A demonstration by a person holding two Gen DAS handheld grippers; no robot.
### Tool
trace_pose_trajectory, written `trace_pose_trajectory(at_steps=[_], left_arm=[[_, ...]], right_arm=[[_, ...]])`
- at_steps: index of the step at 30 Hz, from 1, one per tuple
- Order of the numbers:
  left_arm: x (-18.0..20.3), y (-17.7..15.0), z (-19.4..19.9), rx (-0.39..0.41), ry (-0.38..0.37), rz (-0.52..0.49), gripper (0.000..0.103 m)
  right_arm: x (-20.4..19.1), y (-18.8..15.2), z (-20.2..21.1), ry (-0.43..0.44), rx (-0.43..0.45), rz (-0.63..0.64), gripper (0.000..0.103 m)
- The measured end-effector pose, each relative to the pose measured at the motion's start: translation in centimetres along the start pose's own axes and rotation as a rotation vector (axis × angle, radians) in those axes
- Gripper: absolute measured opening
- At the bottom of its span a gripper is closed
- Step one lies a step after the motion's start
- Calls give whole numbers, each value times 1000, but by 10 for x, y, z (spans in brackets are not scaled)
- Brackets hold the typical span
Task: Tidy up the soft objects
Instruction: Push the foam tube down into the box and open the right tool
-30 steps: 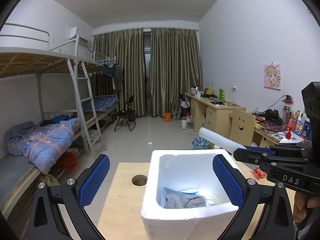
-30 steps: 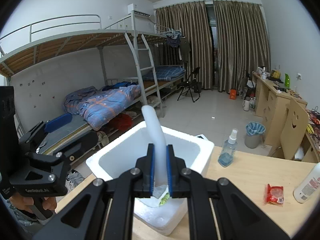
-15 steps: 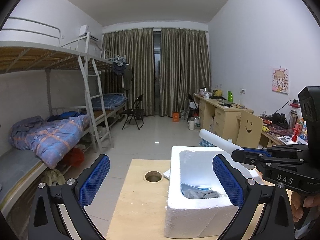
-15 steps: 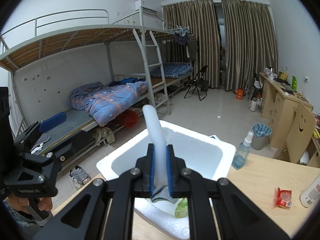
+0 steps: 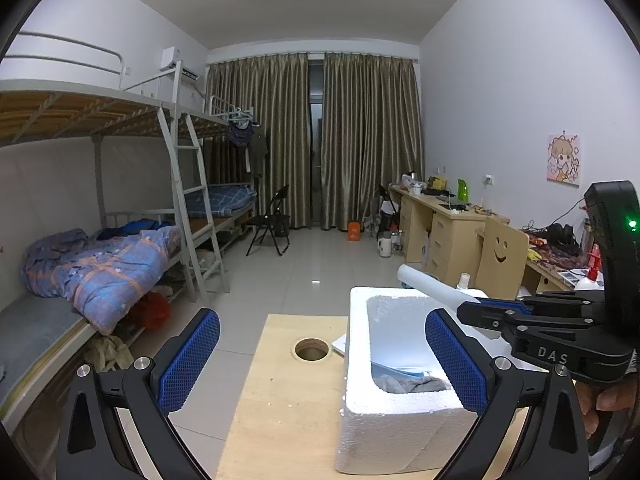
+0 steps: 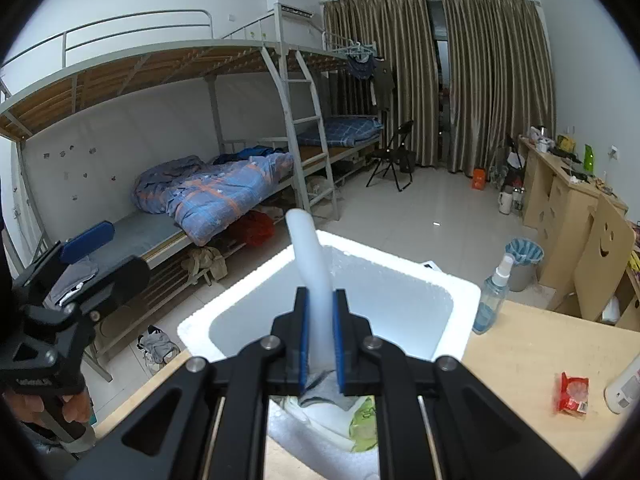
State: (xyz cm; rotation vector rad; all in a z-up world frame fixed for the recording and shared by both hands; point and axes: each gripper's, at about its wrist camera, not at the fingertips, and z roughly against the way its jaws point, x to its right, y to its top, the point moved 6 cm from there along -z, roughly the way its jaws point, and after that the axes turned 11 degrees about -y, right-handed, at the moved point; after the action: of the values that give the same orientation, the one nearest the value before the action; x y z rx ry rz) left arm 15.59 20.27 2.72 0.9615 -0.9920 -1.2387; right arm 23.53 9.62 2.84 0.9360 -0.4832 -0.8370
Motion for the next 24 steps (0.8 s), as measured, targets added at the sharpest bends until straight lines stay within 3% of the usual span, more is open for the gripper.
trace_pose_trajectory(at_steps=[20,24], left_arm=[[0,-4,-8,-6,0,34,103],[0,-4,-7,-4,-1,37,103]], right_arm=[[-4,-2,-16,-28,-43,9,13],[-5,0,-17,-32,-45,8,26]])
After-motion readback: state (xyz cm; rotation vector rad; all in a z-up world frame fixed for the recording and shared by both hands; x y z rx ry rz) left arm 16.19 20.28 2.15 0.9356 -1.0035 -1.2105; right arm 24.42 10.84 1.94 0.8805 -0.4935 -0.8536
